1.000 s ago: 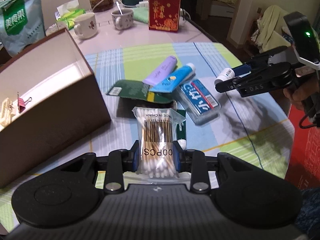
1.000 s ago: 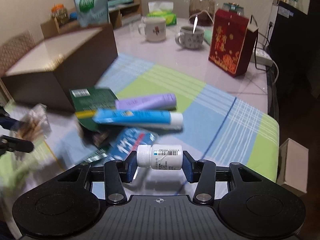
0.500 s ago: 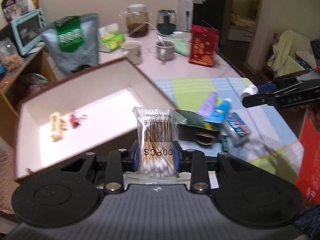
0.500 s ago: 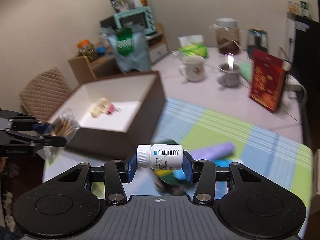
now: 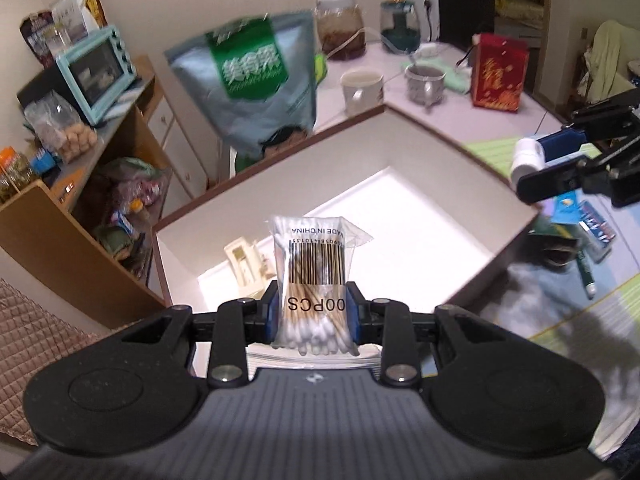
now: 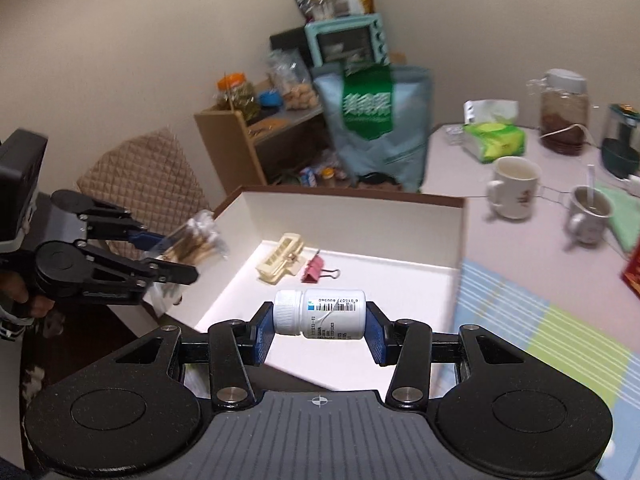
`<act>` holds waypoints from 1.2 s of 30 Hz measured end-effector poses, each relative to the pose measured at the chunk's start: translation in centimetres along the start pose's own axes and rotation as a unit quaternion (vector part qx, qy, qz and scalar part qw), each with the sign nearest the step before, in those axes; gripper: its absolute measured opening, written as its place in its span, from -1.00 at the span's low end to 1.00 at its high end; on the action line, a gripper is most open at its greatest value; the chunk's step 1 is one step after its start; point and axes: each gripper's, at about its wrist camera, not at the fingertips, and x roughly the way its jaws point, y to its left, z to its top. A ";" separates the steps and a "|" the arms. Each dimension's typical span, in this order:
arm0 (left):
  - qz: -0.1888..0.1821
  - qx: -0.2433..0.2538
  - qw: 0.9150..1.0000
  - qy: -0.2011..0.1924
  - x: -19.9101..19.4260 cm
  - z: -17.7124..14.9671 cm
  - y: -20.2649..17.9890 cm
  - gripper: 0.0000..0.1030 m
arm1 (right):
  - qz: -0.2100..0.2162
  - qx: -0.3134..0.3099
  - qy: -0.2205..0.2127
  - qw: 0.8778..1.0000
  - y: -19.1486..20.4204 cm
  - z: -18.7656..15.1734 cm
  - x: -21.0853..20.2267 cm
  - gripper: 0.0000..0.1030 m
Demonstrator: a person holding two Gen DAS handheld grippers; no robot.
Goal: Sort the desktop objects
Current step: 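Carry the swab bag and pill bottle over the box with both tools, then open both tools to drop the swab bag and pill bottle in the box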
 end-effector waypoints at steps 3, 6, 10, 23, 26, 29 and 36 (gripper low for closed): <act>-0.010 -0.023 0.999 0.027 2.1 -0.2 1.6 -0.47 | -0.003 0.002 0.030 1.000 0.7 0.6 3.6 -0.10; -0.020 -0.047 0.997 0.050 4.3 -0.3 2.8 -0.46 | -0.011 0.009 0.056 0.998 0.5 0.8 6.5 -0.10; -0.025 -0.071 0.994 0.080 6.5 -0.3 4.3 -0.47 | -0.011 0.015 0.083 0.996 -0.1 1.4 9.5 -0.10; -0.040 -0.104 0.989 0.098 9.5 0.0 6.8 -0.47 | 0.000 0.010 0.131 0.991 -0.7 2.1 13.9 -0.10; -0.039 -0.101 0.990 0.088 9.2 0.5 7.3 -0.47 | 0.004 0.006 0.141 0.990 -0.6 2.1 14.8 -0.10; -0.036 -0.095 0.992 0.072 8.6 1.2 7.8 -0.47 | 0.008 0.000 0.150 0.989 -0.5 2.1 15.7 -0.10; -0.037 -0.088 0.994 0.045 8.4 2.9 9.0 -0.46 | 0.015 -0.018 0.172 0.985 0.3 2.4 17.9 -0.10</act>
